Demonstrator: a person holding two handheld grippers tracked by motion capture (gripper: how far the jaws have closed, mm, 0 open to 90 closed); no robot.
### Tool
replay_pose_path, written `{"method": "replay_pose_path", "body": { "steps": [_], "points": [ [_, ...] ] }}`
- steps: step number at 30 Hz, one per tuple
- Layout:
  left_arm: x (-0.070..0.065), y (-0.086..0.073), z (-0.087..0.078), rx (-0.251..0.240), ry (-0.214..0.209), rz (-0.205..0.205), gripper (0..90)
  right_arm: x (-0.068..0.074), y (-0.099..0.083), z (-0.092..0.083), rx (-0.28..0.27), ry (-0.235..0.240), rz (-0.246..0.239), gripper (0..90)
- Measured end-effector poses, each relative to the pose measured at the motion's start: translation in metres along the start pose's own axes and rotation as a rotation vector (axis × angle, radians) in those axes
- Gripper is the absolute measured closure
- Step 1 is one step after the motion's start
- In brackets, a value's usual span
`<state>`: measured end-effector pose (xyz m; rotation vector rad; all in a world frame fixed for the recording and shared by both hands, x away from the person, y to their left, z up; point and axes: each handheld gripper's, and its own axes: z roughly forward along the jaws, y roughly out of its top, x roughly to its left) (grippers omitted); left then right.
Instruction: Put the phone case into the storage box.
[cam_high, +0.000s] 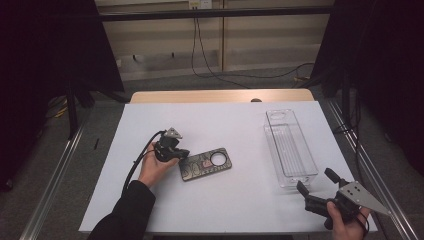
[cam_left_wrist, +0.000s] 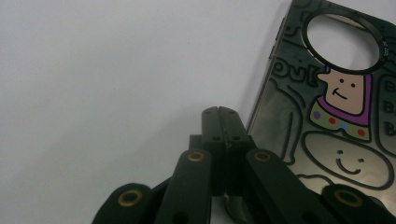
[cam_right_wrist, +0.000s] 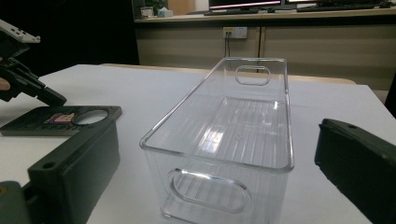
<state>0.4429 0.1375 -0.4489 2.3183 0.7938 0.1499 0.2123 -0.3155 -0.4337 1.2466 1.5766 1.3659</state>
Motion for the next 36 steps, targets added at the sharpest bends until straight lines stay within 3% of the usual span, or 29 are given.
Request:
{"method": "replay_pose_path", "body": {
  "steps": [22,36],
  "points": [
    [-0.020,-0.017,-0.009,-0.028,-0.053,-0.008,90.0,0.000,0.000,0.000,0.001,-0.001,-0.005,0.0],
    [-0.030,-0.023,-0.014,-0.025,-0.059,-0.011,90.0,0.000,0.001,-0.001,-0.003,0.009,-0.018,0.0]
  ]
}}
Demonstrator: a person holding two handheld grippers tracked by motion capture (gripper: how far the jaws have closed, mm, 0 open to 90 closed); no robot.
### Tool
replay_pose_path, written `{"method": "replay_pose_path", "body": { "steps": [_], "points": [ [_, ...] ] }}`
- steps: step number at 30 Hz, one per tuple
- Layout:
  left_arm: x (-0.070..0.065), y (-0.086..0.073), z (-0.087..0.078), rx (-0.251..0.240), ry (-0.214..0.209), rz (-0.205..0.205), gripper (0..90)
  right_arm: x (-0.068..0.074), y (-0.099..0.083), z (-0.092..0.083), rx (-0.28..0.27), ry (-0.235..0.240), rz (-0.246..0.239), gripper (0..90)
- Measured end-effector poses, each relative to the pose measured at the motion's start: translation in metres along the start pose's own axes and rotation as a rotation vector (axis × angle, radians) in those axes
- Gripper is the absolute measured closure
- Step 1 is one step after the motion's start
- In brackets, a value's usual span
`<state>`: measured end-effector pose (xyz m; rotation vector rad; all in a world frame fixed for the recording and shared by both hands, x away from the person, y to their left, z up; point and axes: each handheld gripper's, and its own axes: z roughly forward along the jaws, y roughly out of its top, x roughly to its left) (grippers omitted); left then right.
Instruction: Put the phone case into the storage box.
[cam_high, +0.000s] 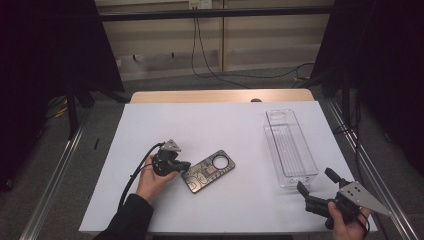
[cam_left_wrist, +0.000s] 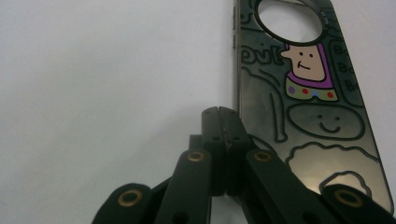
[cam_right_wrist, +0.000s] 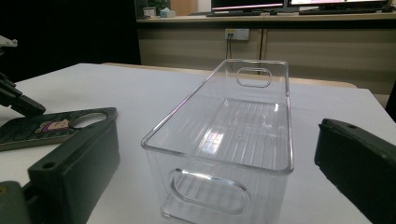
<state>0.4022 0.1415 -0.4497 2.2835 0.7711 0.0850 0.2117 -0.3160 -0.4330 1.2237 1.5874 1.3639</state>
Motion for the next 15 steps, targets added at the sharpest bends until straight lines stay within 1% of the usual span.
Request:
{"method": "replay_pose_path", "body": {
  "steps": [2,6,9,15],
  "points": [
    [-0.0014,-0.0007,-0.0001,-0.002,-0.006,0.009,90.0,0.0000,-0.0001,-0.0001,0.001,-0.003,0.003,0.0],
    [-0.0016,-0.0013,-0.0002,-0.004,-0.017,-0.002,90.0,0.0001,-0.0001,0.0001,0.004,-0.004,0.001,0.0],
    [-0.0024,-0.0021,-0.0003,-0.014,-0.012,0.003,90.0,0.0003,-0.0001,0.0001,0.003,-0.005,0.000,0.0],
    [-0.0015,-0.0026,-0.0001,-0.052,-0.015,-0.004,87.9,0.0003,0.0000,-0.0005,0.004,-0.005,-0.001,0.0]
  ]
}}
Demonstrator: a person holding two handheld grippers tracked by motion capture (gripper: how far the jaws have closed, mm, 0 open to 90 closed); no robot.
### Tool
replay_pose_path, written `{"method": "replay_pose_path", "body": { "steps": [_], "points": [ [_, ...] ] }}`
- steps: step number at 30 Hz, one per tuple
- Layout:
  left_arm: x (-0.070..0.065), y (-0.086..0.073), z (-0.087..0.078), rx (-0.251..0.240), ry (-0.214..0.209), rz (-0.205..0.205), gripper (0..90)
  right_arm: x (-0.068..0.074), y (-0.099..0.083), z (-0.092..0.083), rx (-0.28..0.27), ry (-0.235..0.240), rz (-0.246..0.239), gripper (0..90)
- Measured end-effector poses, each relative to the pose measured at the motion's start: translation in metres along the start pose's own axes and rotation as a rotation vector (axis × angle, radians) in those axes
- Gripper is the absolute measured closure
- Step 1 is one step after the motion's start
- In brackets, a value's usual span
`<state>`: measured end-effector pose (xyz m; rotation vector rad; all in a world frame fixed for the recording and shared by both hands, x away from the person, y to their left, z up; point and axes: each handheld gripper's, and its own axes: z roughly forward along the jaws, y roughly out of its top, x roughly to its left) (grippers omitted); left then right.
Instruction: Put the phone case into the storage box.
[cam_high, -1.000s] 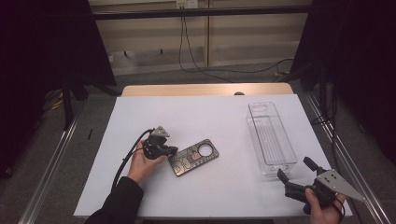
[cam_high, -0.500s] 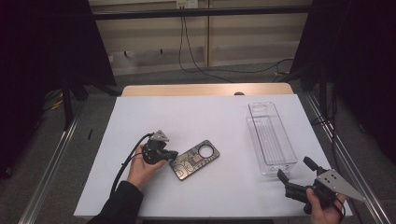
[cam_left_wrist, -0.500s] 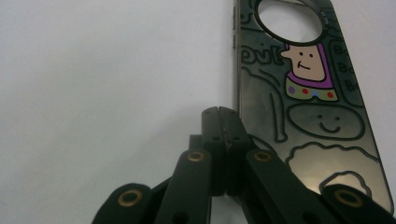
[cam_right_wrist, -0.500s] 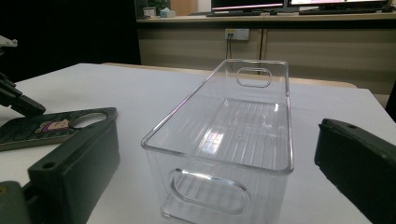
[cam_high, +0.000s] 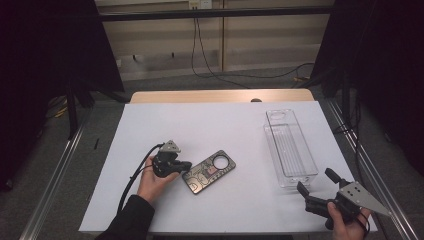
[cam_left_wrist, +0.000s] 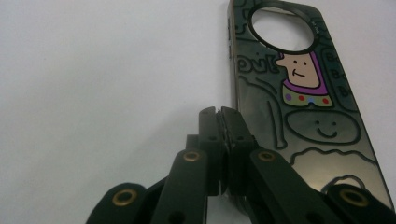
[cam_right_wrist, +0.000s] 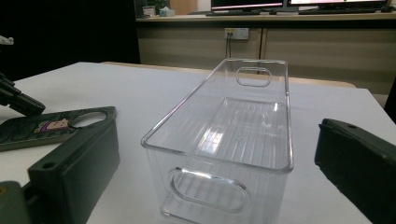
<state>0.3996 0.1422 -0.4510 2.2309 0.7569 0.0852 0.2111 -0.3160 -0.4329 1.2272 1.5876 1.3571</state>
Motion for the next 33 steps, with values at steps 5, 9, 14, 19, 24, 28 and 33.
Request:
{"method": "replay_pose_path", "body": {
  "steps": [5,9,14,19,24,28,33],
  "points": [
    [0.005,0.002,-0.010,-0.083,-0.030,-0.038,80.5,0.000,0.000,0.000,0.000,-0.003,0.004,0.0],
    [0.008,0.003,-0.024,-0.147,-0.018,-0.064,77.8,0.000,0.000,0.000,-0.003,-0.004,0.006,0.0],
    [0.004,0.003,-0.039,-0.199,0.017,-0.055,68.7,0.000,0.000,-0.001,-0.005,-0.007,0.007,0.0],
    [0.000,0.002,-0.046,-0.231,0.037,-0.055,54.4,0.000,0.000,-0.002,-0.005,-0.008,0.008,0.0],
    [0.000,-0.001,-0.057,-0.277,0.078,-0.142,20.3,0.000,0.000,-0.002,-0.003,-0.006,0.006,0.0],
    [-0.001,-0.005,-0.065,-0.263,0.082,-0.145,7.7,0.000,0.000,-0.003,-0.003,-0.009,0.007,0.0],
    [-0.010,-0.008,-0.068,-0.239,0.090,-0.119,6.2,0.000,0.000,-0.003,-0.004,-0.008,0.004,0.0]
  ]
}}
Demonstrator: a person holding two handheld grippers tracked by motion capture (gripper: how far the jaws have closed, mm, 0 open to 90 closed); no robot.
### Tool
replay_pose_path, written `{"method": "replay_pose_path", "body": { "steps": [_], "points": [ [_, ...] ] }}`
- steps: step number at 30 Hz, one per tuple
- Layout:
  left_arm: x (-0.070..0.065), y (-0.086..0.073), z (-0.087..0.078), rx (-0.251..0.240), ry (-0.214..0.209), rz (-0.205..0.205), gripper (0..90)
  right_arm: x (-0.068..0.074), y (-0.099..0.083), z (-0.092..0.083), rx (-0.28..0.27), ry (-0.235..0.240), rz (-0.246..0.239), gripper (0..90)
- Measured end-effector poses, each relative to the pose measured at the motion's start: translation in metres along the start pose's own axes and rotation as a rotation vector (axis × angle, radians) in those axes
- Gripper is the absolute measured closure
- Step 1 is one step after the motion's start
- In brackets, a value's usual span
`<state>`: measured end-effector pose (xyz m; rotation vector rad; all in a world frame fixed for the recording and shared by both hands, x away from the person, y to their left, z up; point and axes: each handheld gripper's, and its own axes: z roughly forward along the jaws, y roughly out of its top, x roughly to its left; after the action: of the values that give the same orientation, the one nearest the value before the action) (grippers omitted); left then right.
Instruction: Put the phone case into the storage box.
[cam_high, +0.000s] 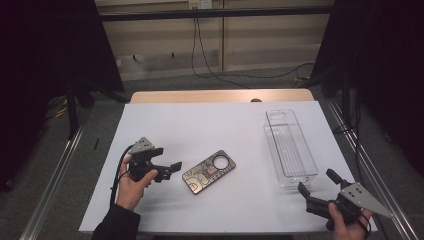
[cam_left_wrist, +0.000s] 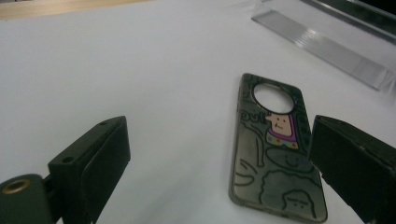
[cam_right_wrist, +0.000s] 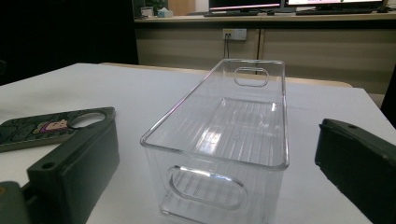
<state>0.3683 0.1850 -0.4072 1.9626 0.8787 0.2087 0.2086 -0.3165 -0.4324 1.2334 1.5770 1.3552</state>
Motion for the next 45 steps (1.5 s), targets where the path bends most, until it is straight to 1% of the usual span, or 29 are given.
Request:
{"method": "replay_pose_path", "body": {
  "steps": [1,3,4,5,7,9,10,12,15,16,17,18,19,20,21,23,25,26,30,32,34,35,36,37,38,39,40,42,45],
  "points": [
    [-0.002,0.000,-0.001,0.003,-0.018,0.008,6.2,0.000,0.000,0.000,0.000,-0.001,-0.001,0.0],
    [-0.005,0.001,-0.002,0.002,-0.023,0.026,6.1,0.000,0.000,0.000,0.000,-0.001,-0.002,0.0],
    [-0.006,0.001,-0.002,0.009,-0.033,0.016,6.1,0.000,0.000,0.000,0.001,-0.001,-0.002,0.0],
    [-0.007,0.001,-0.001,0.018,-0.054,0.011,5.9,0.000,0.000,0.000,0.001,-0.001,-0.002,0.0],
    [-0.008,0.002,0.001,0.039,-0.116,0.009,5.4,0.000,0.000,0.000,0.000,-0.001,-0.001,0.0],
    [-0.012,0.002,0.004,0.065,-0.133,0.034,5.5,0.000,0.000,0.000,0.000,-0.001,-0.001,0.0],
    [-0.015,0.002,0.006,0.073,-0.141,0.037,5.4,0.000,0.000,0.000,0.001,-0.001,-0.003,0.0],
    [-0.020,0.003,0.009,0.095,-0.129,0.054,5.3,0.000,0.000,0.000,0.002,-0.002,0.000,0.0],
    [-0.026,0.007,0.011,0.127,-0.134,0.083,5.1,0.000,0.000,0.000,0.001,-0.005,0.001,0.0],
    [-0.028,0.008,0.012,0.145,-0.116,0.094,5.0,0.000,0.000,0.000,0.001,-0.006,0.000,0.0],
    [-0.030,0.009,0.012,0.148,-0.096,0.102,4.5,0.000,0.000,0.000,0.001,-0.006,0.000,0.0],
    [-0.030,0.009,0.012,0.149,-0.094,0.100,4.0,0.000,0.000,0.000,0.000,-0.007,0.000,0.0],
    [-0.030,0.010,0.013,0.148,-0.109,0.090,4.0,0.000,0.000,-0.001,0.000,-0.006,0.000,0.0],
    [-0.030,0.010,0.014,0.154,-0.135,0.089,3.9,0.000,0.000,-0.001,0.000,-0.006,-0.001,0.0],
    [-0.030,0.011,0.015,0.163,-0.142,0.094,3.9,0.000,0.000,0.000,0.000,-0.006,-0.001,0.0],
    [-0.032,0.012,0.019,0.168,-0.133,0.103,3.9,0.000,0.000,0.000,0.000,-0.006,-0.001,0.0],
    [-0.033,0.013,0.023,0.190,-0.153,0.098,4.1,0.000,0.000,0.000,-0.001,-0.005,-0.002,0.0],
    [-0.034,0.014,0.025,0.200,-0.176,0.094,4.3,0.000,0.000,0.000,-0.002,-0.005,-0.002,0.0],
    [-0.035,0.017,0.034,0.221,-0.188,0.090,3.9,0.000,0.000,0.000,-0.002,-0.005,-0.002,0.0],
    [-0.035,0.019,0.039,0.232,-0.204,0.090,4.0,0.000,0.000,0.000,-0.001,-0.004,-0.002,0.0],
    [-0.037,0.021,0.042,0.239,-0.181,0.105,4.2,0.001,0.000,0.000,0.000,-0.003,-0.003,0.0],
    [-0.037,0.021,0.045,0.241,-0.165,0.104,4.6,0.001,0.000,0.000,0.000,-0.002,-0.002,0.0],
    [-0.038,0.021,0.046,0.247,-0.166,0.099,4.7,0.001,0.000,0.000,0.000,-0.002,-0.002,0.0],
    [-0.038,0.022,0.048,0.257,-0.189,0.098,4.9,0.001,0.000,0.001,0.000,-0.002,-0.001,0.0],
    [-0.038,0.022,0.050,0.257,-0.188,0.094,5.7,0.001,0.000,0.001,0.002,-0.001,-0.002,0.0],
    [-0.039,0.023,0.051,0.260,-0.168,0.105,5.5,0.001,0.000,0.001,0.004,0.001,-0.005,0.0],
    [-0.039,0.023,0.054,0.266,-0.169,0.113,5.5,0.001,0.000,0.001,0.005,0.003,-0.005,0.0],
    [-0.038,0.024,0.058,0.275,-0.188,0.113,5.5,0.001,0.000,0.001,0.003,0.004,-0.006,0.0],
    [-0.038,0.024,0.066,0.306,-0.151,0.121,4.3,0.001,0.000,0.001,0.005,0.004,-0.004,0.0]
  ]
}}
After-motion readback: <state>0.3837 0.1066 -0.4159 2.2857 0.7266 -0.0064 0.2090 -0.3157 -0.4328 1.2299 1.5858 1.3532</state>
